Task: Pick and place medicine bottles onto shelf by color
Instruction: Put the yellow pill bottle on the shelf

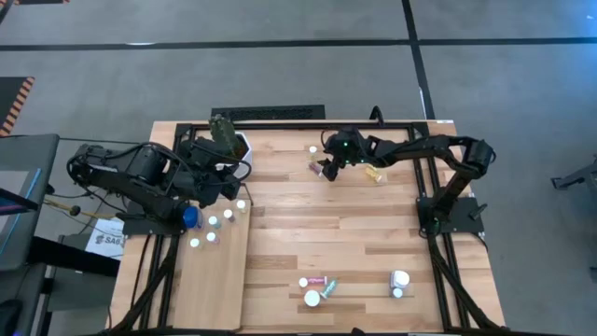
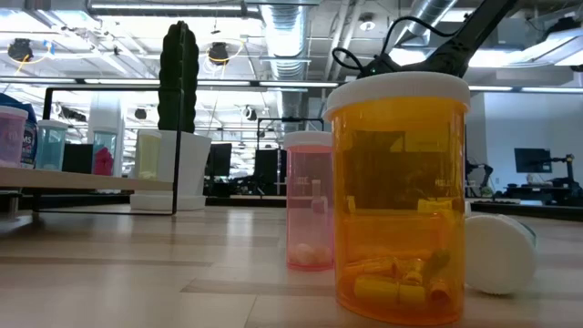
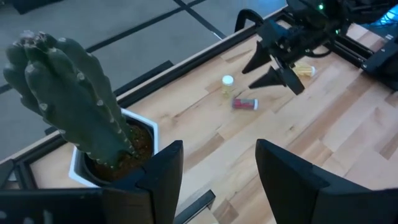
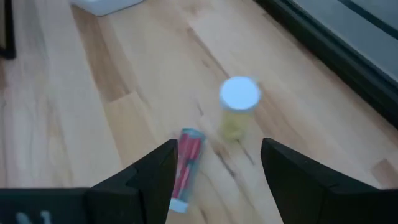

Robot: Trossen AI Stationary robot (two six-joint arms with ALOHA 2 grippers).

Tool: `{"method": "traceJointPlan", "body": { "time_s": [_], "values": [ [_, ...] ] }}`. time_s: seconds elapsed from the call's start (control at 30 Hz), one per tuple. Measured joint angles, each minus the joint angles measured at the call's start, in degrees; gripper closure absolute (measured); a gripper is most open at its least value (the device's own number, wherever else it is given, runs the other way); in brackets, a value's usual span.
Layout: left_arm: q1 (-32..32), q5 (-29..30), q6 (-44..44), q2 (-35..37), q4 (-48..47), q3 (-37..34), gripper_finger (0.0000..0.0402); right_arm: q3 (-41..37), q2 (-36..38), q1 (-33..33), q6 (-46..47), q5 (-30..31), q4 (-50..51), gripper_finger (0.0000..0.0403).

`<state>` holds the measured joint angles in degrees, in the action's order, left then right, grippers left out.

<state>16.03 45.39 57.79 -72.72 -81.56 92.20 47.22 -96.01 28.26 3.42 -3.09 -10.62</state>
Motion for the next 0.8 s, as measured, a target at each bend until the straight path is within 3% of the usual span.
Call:
{"method": "traceJointPlan", "body": {
  "time_s": [0.27, 0.53, 0.8],
  "values": [
    [0.0, 0.1, 0.0, 0.0, 0.0, 0.0, 0.0214, 0.0, 0.0, -1.5, -3.2, 0.0, 1.0, 0.0148],
    [0.0, 0.1, 0.0, 0.0, 0.0, 0.0, 0.0214, 0.0, -6.9, -1.2, -6.3, 0.4, -5.9, 0.0148],
    [0.0, -0.1, -0.1, 0.0, 0.0, 0.0, 0.0214, 0.1, -10.3, -0.7, -6.5, 6.1, -12.8, 0.0148]
  ]
}}
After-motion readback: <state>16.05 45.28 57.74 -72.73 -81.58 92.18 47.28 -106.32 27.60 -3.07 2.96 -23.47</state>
